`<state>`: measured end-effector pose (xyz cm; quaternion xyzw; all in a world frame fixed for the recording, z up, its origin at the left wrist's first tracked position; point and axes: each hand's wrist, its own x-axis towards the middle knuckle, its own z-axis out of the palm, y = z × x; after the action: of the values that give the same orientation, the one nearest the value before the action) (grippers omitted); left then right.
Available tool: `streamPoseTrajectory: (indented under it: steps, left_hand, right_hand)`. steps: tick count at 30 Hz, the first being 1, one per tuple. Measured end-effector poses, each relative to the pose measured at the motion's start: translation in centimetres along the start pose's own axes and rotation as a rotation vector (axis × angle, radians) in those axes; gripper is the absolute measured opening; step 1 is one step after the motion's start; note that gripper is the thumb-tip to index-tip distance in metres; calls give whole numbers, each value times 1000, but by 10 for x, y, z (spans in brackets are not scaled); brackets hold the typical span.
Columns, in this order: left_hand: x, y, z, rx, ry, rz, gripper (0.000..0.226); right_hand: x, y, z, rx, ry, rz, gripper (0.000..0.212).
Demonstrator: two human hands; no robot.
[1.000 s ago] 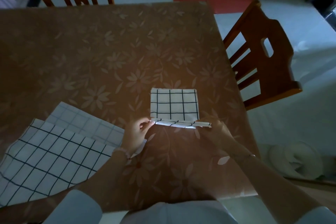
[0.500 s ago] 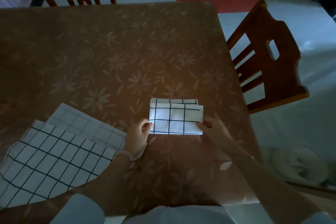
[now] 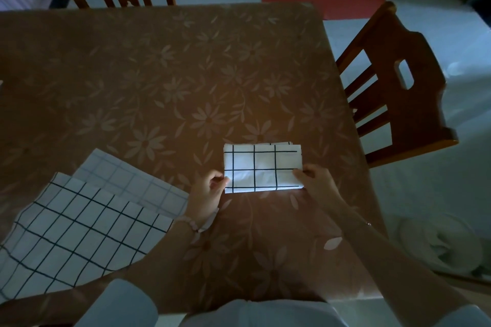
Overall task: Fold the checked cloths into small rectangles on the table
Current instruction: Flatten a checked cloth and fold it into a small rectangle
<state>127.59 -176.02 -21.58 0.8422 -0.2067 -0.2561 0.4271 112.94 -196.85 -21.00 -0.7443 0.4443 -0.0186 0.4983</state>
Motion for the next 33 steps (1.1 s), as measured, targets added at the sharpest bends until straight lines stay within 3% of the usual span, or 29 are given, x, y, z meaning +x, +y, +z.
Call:
streamPoseTrajectory:
  steps: [6, 9, 16, 23, 28, 33]
  left_hand:
    - [0, 5, 1, -175, -14, -97, 25]
    - [1, 5, 2, -133, -3, -89, 13]
    - [7, -3, 10, 79, 91, -26, 16]
    - [9, -5, 13, 70, 118, -24, 18]
    - [12, 4, 10, 48, 158, 37, 19]
    - [10, 19, 3, -180, 89, -11, 13]
  right_hand:
    - [3, -3, 1, -30, 9, 18, 19]
    - [4, -5, 2, -44, 9, 22, 23]
    - [5, -2, 4, -150, 38, 34, 19]
    - [5, 1, 6, -223, 68, 55, 17]
    - [5, -3, 6, -117, 121, 37, 17]
    - [2, -9, 0, 148, 159, -19, 19]
